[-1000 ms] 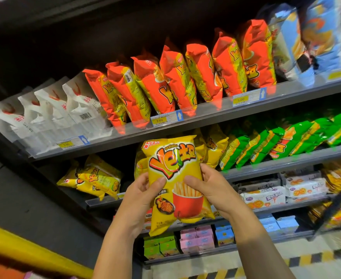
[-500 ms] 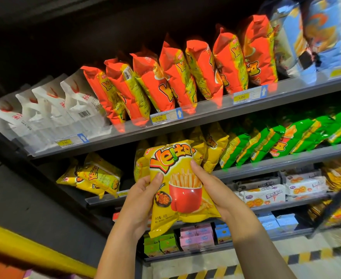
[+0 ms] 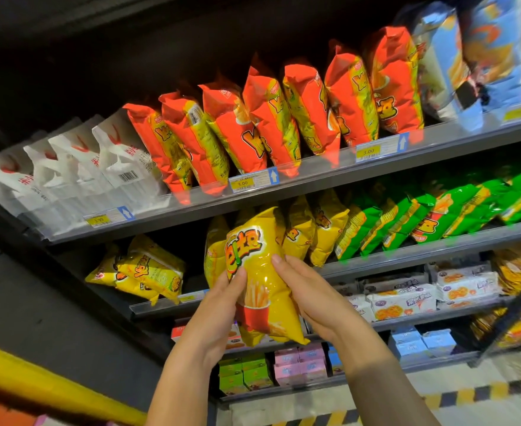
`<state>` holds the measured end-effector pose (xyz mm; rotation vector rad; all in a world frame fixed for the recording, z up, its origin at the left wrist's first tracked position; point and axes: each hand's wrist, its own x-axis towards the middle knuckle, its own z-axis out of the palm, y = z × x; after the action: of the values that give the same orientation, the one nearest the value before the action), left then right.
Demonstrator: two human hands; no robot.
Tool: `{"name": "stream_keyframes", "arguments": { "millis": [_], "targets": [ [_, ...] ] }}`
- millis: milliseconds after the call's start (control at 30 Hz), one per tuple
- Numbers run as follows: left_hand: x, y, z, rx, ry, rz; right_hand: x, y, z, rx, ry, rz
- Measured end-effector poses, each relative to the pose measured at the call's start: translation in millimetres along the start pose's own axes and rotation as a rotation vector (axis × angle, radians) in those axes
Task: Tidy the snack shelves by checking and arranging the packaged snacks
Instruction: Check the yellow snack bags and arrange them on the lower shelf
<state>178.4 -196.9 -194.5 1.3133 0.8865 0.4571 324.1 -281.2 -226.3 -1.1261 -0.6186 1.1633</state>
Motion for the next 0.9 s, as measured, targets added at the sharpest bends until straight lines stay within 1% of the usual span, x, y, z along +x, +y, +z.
{"name": "stream_keyframes", "arguments": {
  "millis": [133,333,533,700,800,900],
  "targets": [
    [-0.7,-1.7,-4.9,-0.081,0.031,-0.008,-1.4,-2.7,-3.0,-0.017,0.024,0.024],
    [0.3,-2.7,-7.6,-0.186,0.042,0.01,-1.0,-4.8,-12.5,-0.033,-0.009,0.012],
    [3.6,-7.6,-8.8,-0.117,0.009,0.017,-1.8,-5.3,-9.7,-0.052,-0.029,0.004],
    [3.6,-14.6,-5.4,0.009,0.078,0.085,1.4,-0.9,2.0,-0.019,-0.059,-0.005],
    [1.4,-18.0,-7.5,-0.016,0.099,0.063,8.0,9.6,5.4,0.007,-0.047,0.014],
    [1.0,-22.6,-18.2,-0.132,0.071,-0.006,15.7,17.5,6.7,0.027,-0.046,0.038]
  ]
}}
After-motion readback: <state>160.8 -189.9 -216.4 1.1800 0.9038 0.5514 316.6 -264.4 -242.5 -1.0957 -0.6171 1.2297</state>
